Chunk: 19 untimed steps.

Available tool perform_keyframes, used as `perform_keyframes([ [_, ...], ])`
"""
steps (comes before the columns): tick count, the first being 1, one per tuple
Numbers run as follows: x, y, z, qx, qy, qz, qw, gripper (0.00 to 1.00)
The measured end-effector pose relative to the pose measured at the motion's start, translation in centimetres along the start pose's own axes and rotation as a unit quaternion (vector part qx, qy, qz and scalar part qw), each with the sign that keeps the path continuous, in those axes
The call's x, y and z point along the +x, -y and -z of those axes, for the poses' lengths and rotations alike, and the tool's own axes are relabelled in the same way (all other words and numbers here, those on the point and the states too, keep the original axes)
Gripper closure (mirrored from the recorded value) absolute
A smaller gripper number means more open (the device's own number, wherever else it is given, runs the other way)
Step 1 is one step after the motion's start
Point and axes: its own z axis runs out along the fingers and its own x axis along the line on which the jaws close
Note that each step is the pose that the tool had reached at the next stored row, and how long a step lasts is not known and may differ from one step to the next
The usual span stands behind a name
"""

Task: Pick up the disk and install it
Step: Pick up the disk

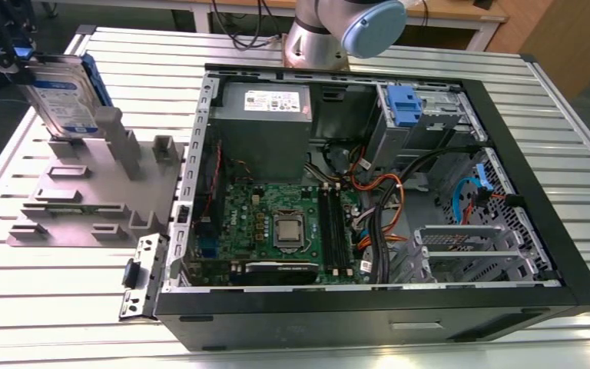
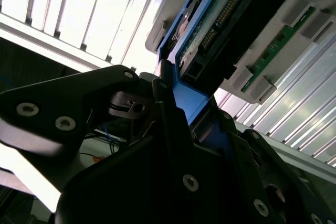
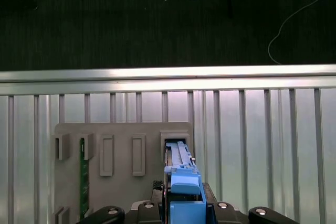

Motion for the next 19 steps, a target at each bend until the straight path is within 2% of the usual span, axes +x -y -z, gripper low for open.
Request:
perform_keyframes([
  [19,0.00,0.00,0.36,0.0000,0.0000,0.000,1.00000,0.64],
])
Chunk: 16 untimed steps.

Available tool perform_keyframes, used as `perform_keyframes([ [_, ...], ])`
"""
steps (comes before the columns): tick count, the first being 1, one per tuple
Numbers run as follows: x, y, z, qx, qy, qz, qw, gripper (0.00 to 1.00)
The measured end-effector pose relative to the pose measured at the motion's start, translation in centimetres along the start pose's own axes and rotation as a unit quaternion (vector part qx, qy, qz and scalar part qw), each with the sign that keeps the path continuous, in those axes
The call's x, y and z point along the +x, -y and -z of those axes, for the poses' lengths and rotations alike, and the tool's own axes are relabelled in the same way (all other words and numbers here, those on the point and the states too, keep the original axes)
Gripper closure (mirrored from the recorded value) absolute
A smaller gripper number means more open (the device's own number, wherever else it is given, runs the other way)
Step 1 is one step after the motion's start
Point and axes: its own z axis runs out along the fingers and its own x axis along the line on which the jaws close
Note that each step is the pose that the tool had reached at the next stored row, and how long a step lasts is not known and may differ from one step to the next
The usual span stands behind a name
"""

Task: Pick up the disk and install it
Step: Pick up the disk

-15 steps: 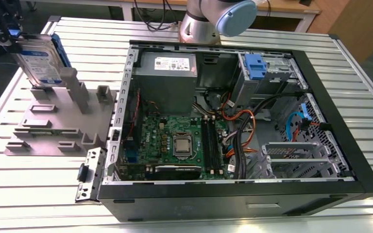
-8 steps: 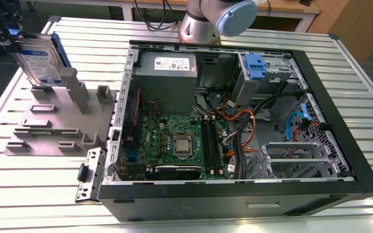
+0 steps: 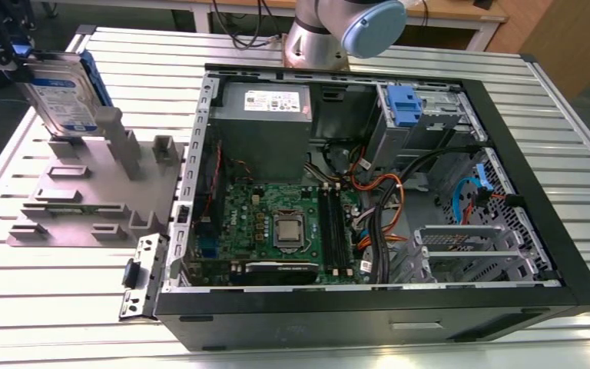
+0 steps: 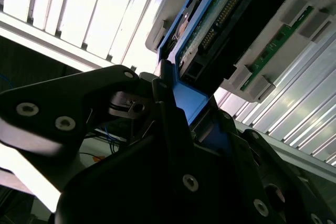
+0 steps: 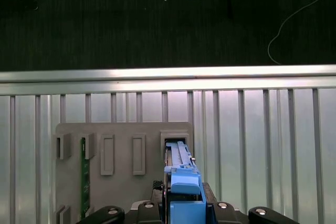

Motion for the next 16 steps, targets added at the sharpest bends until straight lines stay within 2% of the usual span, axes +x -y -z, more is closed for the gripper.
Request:
perform_keyframes([
  [16,0.00,-0.01,0.23,0.0000,0.0000,0.000,1.00000,0.64],
])
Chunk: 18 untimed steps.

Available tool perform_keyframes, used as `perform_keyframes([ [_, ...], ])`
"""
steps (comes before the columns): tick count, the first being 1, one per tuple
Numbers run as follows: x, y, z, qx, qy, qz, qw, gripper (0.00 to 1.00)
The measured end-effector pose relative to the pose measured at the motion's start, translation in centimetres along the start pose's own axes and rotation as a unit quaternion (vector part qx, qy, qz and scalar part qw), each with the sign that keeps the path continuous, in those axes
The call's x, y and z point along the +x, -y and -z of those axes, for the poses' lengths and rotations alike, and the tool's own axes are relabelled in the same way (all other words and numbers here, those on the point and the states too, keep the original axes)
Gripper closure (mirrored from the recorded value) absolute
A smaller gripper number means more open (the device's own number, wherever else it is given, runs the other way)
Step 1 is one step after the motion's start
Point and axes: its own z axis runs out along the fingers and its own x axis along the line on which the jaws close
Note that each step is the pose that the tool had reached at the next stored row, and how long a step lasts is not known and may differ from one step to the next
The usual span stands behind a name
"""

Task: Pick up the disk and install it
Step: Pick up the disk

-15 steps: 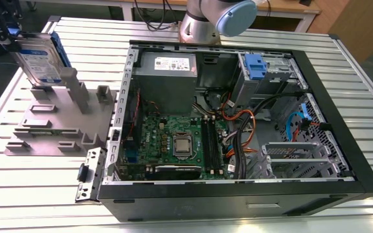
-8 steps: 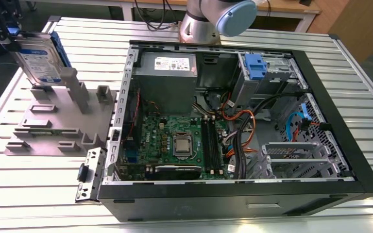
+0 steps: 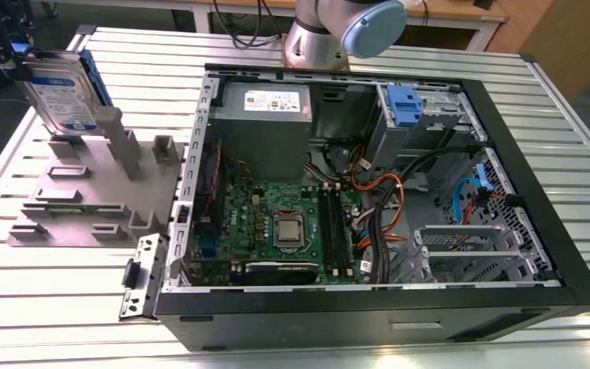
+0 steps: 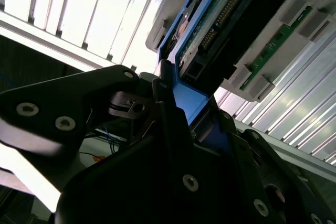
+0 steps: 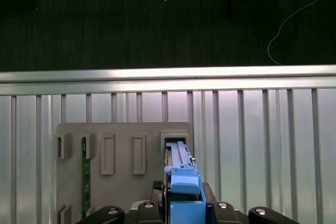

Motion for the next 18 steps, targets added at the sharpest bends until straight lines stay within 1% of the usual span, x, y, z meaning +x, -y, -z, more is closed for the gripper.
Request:
perform_keyframes([
  [9,0.00,0.00,0.11,0.0000,0.0000,0.000,1.00000,0.64],
  [14,0.00,0.00,0.22,0.0000,0.0000,0.000,1.00000,0.64],
  [15,-0.01,0.00,0.36,0.0000,0.0000,0.000,1.00000,0.64],
  [18,-0.01,-0.01,0.38,0.0000,0.0000,0.000,1.00000,0.64],
])
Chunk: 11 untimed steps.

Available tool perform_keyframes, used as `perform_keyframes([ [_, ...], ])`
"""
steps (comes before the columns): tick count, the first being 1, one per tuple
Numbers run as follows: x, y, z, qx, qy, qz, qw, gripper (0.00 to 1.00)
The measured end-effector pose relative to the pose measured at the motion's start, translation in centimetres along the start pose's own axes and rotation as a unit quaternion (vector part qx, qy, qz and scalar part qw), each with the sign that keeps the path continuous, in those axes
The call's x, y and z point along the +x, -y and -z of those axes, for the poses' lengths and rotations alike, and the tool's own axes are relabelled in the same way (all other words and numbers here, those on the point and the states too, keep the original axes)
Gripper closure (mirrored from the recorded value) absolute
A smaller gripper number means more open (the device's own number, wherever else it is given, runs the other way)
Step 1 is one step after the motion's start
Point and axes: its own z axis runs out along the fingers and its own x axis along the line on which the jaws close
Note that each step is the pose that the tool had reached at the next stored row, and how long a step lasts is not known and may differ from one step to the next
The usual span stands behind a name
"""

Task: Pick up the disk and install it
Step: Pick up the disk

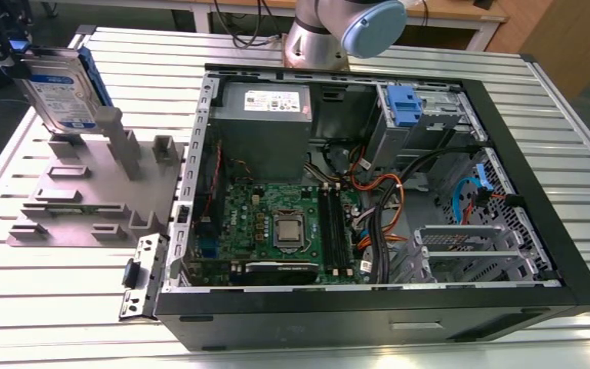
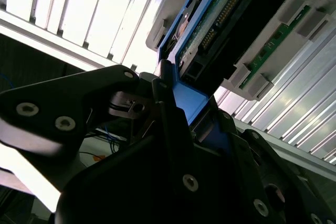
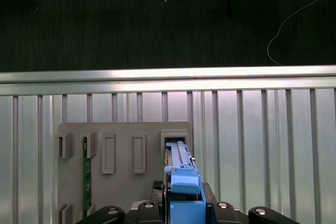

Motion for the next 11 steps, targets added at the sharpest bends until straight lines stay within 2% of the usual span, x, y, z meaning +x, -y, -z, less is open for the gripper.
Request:
perform_keyframes([
  [2,0.00,0.00,0.00,0.0000,0.0000,0.000,1.00000,0.64],
  [3,0.00,0.00,0.02,-0.0001,0.0014,0.000,1.00000,0.64],
  [4,0.00,0.00,0.03,-0.0001,0.0017,0.000,1.00000,0.64],
  [11,0.00,0.00,0.20,-0.0002,0.0016,0.000,1.00000,0.64],
])
